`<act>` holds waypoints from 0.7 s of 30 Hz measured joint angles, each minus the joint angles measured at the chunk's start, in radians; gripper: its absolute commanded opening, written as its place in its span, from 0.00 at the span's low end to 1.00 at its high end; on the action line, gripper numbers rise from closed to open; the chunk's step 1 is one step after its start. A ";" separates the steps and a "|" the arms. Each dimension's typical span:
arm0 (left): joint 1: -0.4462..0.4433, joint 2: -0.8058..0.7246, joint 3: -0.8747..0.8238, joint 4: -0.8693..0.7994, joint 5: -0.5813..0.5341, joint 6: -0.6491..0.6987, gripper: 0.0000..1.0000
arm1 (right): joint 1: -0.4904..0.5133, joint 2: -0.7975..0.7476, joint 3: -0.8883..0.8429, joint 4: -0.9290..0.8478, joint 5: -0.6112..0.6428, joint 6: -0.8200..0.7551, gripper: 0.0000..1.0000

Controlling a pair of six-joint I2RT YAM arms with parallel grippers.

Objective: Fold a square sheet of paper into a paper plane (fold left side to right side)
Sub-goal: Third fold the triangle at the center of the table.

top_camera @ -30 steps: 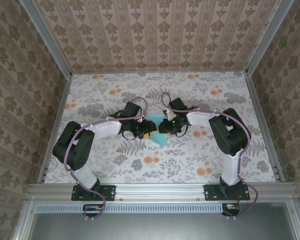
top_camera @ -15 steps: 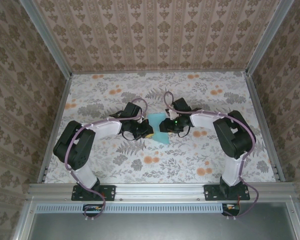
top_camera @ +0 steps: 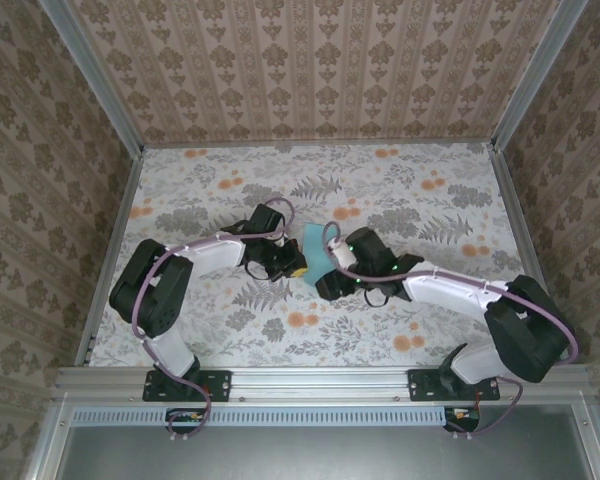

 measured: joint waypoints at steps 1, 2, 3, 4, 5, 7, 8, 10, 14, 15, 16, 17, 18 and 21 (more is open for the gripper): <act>0.000 0.000 0.000 0.000 0.000 -0.003 0.01 | 0.032 0.000 -0.001 0.000 0.032 -0.019 0.71; -0.001 0.000 0.000 0.000 0.000 -0.007 0.02 | 0.053 0.000 -0.001 0.003 0.056 -0.031 0.71; -0.002 0.000 0.000 0.000 0.002 -0.011 0.02 | 0.076 0.000 -0.001 0.007 0.084 -0.048 0.71; -0.004 0.000 0.002 0.000 0.003 -0.015 0.02 | 0.093 0.003 -0.001 0.014 0.112 -0.063 0.70; -0.005 0.000 0.002 0.000 0.003 -0.018 0.02 | 0.105 0.009 0.001 0.016 0.133 -0.075 0.70; -0.006 0.000 0.003 0.000 0.007 -0.023 0.02 | 0.130 0.034 0.010 0.018 0.181 -0.101 0.70; -0.006 0.000 0.003 0.000 0.008 -0.025 0.02 | 0.140 0.050 0.018 0.017 0.201 -0.112 0.70; -0.006 0.000 0.004 0.000 0.011 -0.029 0.02 | 0.160 0.089 0.040 0.018 0.237 -0.137 0.69; -0.006 0.000 0.005 0.000 0.011 -0.029 0.02 | 0.178 0.141 0.066 0.032 0.281 -0.171 0.65; -0.006 0.000 0.005 0.000 0.011 -0.029 0.02 | 0.180 0.151 0.073 0.036 0.288 -0.178 0.63; -0.006 0.000 0.006 0.000 0.011 -0.029 0.02 | 0.180 0.161 0.080 0.037 0.291 -0.183 0.60; -0.007 0.000 0.006 0.000 0.011 -0.029 0.02 | 0.180 0.169 0.087 0.039 0.293 -0.187 0.57; -0.006 0.000 0.006 0.000 0.011 -0.033 0.02 | 0.180 0.175 0.092 0.039 0.296 -0.191 0.53; -0.003 0.000 0.007 0.000 0.010 -0.039 0.03 | 0.180 0.188 0.102 0.037 0.304 -0.201 0.41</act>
